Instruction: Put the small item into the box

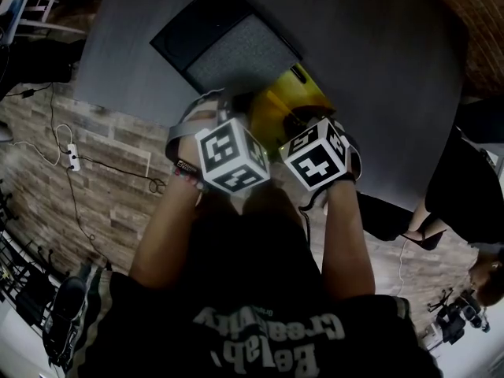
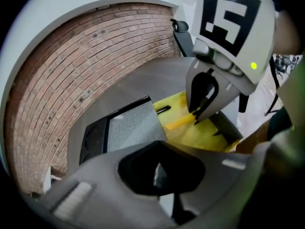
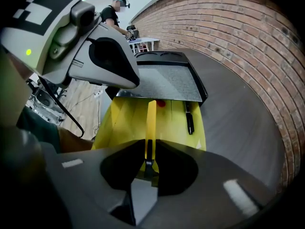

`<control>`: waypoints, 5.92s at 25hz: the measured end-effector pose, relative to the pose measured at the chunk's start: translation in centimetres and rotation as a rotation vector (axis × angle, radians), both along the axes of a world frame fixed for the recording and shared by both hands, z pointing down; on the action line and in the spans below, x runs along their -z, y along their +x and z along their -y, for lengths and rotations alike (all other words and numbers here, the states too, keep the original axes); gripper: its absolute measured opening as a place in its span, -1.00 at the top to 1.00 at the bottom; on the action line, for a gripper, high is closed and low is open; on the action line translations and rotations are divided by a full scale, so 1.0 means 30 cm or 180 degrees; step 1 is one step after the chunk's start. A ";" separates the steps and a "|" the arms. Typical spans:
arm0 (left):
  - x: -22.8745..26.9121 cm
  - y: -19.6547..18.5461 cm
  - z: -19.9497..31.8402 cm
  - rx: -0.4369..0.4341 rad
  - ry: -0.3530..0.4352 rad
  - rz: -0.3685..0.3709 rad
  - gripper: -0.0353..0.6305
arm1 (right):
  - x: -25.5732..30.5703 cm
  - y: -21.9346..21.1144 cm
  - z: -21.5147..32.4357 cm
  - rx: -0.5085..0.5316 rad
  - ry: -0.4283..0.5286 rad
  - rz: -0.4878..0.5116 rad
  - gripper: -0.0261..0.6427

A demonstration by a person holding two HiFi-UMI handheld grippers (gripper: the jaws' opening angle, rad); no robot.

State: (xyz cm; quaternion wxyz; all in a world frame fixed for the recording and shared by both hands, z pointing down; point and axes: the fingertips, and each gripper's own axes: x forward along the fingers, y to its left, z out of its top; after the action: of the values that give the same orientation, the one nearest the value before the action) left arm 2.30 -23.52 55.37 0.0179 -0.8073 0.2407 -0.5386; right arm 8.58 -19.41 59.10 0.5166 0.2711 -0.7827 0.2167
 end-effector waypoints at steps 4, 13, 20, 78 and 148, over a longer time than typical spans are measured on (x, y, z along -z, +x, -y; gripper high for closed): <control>0.001 -0.013 0.003 0.0033 -0.0013 0.0005 0.88 | 0.002 0.000 0.002 -0.0025 -0.0019 0.0011 0.70; 0.000 -0.002 -0.002 0.0025 -0.0029 -0.0005 0.88 | 0.006 0.010 0.000 -0.0057 -0.0026 0.0029 0.70; 0.000 -0.002 -0.004 0.0024 -0.0037 0.0002 0.88 | 0.010 0.006 0.000 -0.0052 -0.0017 0.0050 0.70; -0.012 0.017 -0.015 0.0045 -0.0158 -0.0050 0.88 | 0.045 -0.006 0.022 -0.0102 0.0146 0.0274 0.90; 0.788 0.032 0.165 -0.0291 0.0885 -0.0443 0.88 | 0.929 0.033 0.192 -0.0491 0.1684 0.0208 0.91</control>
State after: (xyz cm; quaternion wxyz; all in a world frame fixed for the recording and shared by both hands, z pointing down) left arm 3.26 -28.47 31.74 0.1372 -0.8425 0.2766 -0.4415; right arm 9.58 -25.17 31.23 0.3843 0.4482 -0.8054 0.0522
